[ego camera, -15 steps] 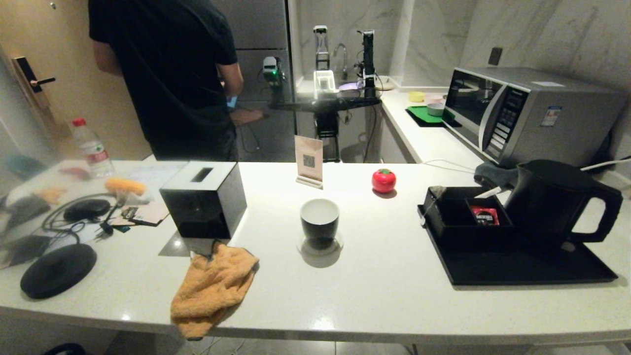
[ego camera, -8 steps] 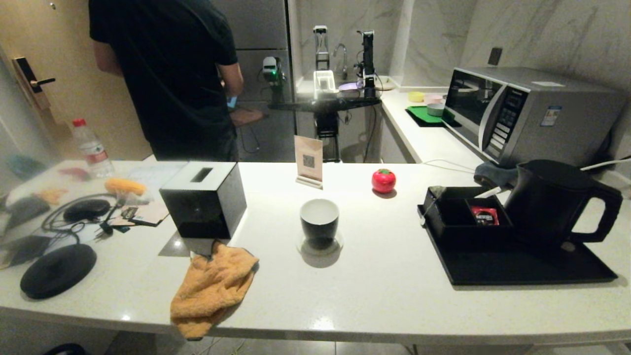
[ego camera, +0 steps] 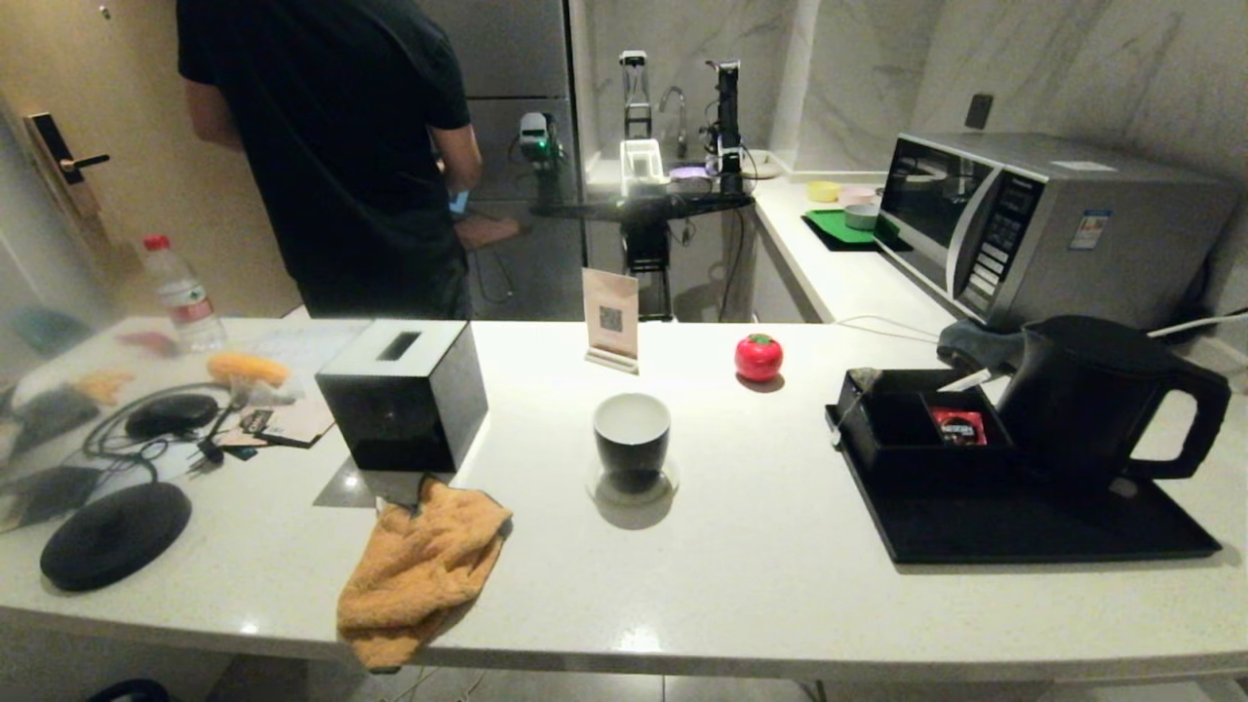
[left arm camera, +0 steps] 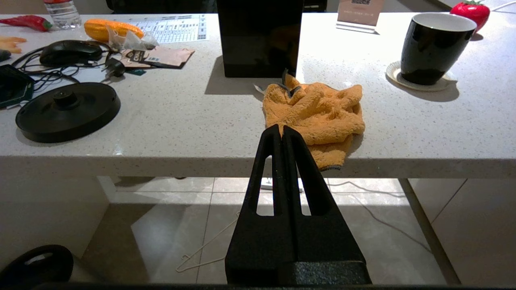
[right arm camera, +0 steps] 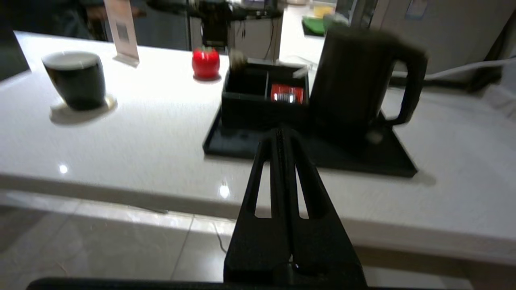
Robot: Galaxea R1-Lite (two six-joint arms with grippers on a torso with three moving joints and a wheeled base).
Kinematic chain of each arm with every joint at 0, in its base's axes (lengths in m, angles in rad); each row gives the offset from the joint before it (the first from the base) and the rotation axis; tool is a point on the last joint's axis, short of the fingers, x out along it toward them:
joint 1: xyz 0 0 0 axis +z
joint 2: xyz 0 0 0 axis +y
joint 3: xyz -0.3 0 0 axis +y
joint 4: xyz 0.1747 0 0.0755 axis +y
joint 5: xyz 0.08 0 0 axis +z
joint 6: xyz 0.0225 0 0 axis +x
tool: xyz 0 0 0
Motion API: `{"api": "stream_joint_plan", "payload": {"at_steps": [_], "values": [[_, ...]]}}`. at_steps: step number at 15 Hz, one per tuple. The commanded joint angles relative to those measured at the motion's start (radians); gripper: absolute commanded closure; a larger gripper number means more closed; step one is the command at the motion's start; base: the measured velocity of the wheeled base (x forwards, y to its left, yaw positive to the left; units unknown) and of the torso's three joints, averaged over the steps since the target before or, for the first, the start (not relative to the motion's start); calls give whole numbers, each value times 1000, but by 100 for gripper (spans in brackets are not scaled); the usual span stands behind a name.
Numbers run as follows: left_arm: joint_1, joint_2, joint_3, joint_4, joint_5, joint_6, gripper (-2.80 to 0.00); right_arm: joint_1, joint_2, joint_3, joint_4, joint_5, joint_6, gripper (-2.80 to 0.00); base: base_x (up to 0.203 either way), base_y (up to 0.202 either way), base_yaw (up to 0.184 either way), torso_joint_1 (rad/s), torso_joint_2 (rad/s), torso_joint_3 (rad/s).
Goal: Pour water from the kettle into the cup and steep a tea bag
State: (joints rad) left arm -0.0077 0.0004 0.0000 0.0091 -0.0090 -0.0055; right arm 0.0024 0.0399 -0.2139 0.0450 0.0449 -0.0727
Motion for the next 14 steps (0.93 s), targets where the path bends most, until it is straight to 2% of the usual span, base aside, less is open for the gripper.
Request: {"api": "stream_joint_plan", "payload": {"at_steps": [1, 4, 8, 11, 13, 14], "values": [[0, 0, 0, 0, 1, -1, 0, -9, 139, -59, -24, -35, 19, 0, 0, 0, 0, 0, 0, 0], [0, 0, 0, 0, 0, -1, 0, -59, 340, -145, -40, -93, 107, 0, 0, 0, 0, 0, 0, 0], [0, 0, 0, 0, 0, -1, 0, -275, 589, -218, -57, -104, 197, 0, 0, 0, 0, 0, 0, 0], [0, 0, 0, 0, 0, -1, 0, -367, 758, -191, -128, -100, 206, 0, 0, 0, 0, 0, 0, 0], [0, 0, 0, 0, 0, -1, 0, -393, 860, -119, -256, -100, 207, 0, 0, 0, 0, 0, 0, 0], [0, 0, 0, 0, 0, -1, 0, -404, 906, -81, -337, -100, 206, -280, 0, 0, 0, 0, 0, 0]]}}
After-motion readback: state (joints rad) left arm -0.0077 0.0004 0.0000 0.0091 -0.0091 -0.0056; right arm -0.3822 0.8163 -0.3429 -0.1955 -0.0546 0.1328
